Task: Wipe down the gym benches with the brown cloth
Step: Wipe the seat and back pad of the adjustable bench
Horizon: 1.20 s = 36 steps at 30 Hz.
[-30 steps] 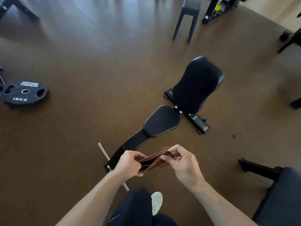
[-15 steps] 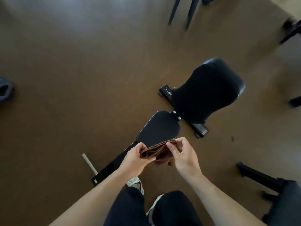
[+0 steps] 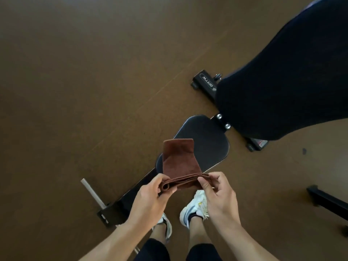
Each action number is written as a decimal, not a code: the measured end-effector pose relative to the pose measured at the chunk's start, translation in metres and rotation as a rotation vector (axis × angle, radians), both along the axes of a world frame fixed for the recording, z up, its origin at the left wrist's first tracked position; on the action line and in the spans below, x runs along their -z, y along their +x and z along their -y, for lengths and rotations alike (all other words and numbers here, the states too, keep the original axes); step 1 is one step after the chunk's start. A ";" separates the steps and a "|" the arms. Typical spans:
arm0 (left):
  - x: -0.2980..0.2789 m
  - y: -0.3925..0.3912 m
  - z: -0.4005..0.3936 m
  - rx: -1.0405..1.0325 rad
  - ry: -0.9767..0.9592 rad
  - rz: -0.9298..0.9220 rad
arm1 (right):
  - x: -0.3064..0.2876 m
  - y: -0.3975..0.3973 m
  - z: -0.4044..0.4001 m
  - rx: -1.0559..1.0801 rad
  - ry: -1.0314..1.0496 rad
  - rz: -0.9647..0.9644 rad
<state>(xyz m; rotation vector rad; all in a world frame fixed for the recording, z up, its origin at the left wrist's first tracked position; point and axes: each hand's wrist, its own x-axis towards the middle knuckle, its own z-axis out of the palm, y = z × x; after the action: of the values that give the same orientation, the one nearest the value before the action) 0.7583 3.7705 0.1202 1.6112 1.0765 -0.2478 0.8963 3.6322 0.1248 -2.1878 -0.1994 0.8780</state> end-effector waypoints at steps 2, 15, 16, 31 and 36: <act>0.028 0.003 0.005 -0.002 -0.031 -0.026 | 0.031 0.002 0.003 -0.001 -0.034 -0.005; 0.060 0.002 0.000 0.234 -0.482 -0.373 | 0.078 -0.012 0.019 -0.299 -0.327 -0.409; 0.058 0.003 -0.007 0.209 -0.457 -0.366 | 0.074 -0.011 0.014 -0.239 -0.259 -0.436; 0.104 0.055 -0.062 -0.311 0.127 -0.059 | 0.130 0.033 -0.046 -0.232 -0.162 0.224; 0.128 0.029 -0.034 -0.229 0.120 -0.073 | 0.192 -0.017 -0.061 -0.712 -0.432 0.335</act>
<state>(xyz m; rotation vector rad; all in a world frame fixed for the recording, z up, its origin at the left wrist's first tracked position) 0.7873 3.8049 -0.0075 1.5774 1.3417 -0.0911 0.8795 3.6930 -0.0670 -2.7081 -1.0912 0.9781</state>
